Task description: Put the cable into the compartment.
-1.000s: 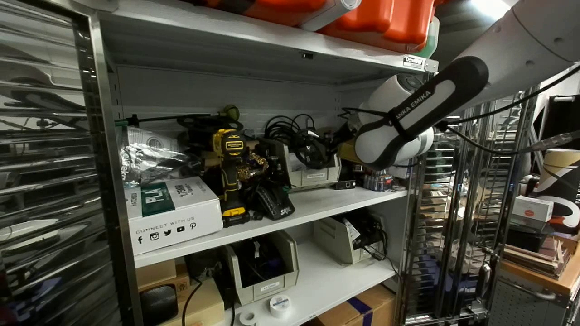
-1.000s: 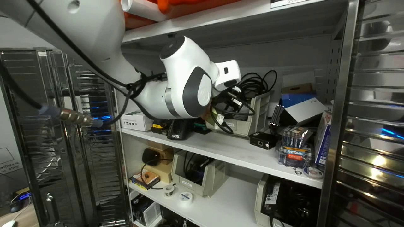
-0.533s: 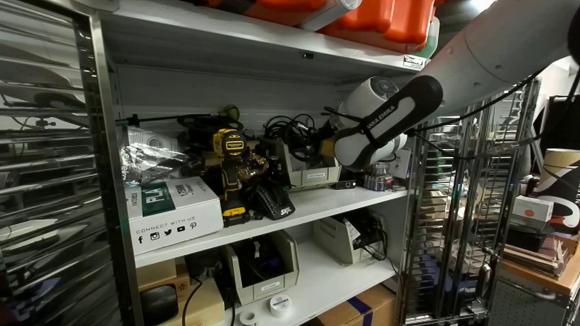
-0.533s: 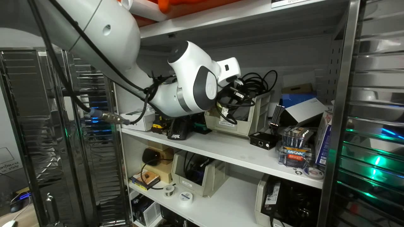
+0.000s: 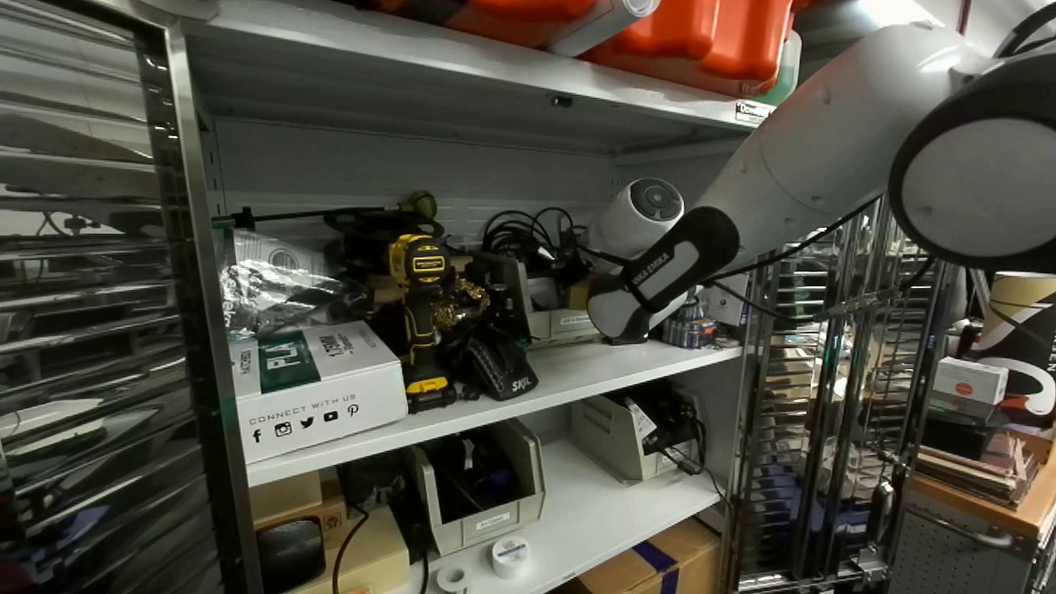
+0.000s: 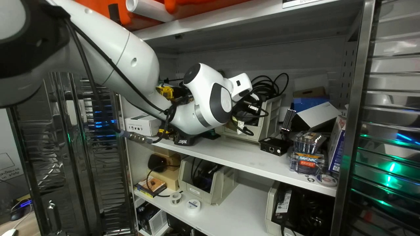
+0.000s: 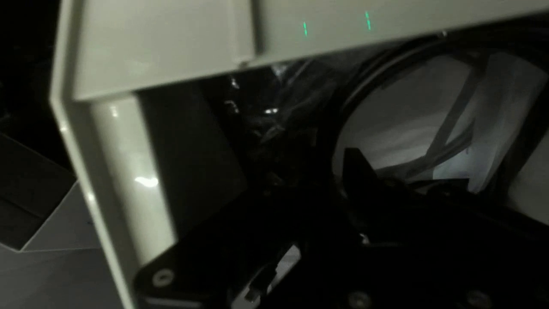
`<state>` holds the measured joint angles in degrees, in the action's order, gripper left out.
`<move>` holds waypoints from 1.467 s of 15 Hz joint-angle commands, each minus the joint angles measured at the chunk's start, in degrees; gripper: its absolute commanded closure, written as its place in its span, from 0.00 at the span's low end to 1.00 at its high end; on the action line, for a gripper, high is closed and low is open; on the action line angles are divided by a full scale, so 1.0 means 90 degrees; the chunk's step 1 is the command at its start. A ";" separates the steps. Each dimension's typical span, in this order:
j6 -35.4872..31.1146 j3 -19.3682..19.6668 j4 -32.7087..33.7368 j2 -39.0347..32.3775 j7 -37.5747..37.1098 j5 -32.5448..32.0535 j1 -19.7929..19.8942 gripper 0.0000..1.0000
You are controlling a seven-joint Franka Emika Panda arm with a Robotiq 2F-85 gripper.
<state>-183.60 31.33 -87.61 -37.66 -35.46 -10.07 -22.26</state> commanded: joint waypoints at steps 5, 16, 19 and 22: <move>0.0058 -0.0244 -0.0467 0.0743 0.0097 -0.0135 -0.0318 0.17; 0.2198 0.0974 -0.2287 0.2660 0.0303 -0.1445 -0.1729 0.00; 0.3266 0.0526 -0.2914 0.3574 0.1151 -0.1173 -0.1640 0.00; 0.4414 -0.0882 -0.3328 0.4461 0.1856 -0.1097 -0.0464 0.00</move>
<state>-151.80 34.38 -111.92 -7.73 -25.81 -20.96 -35.11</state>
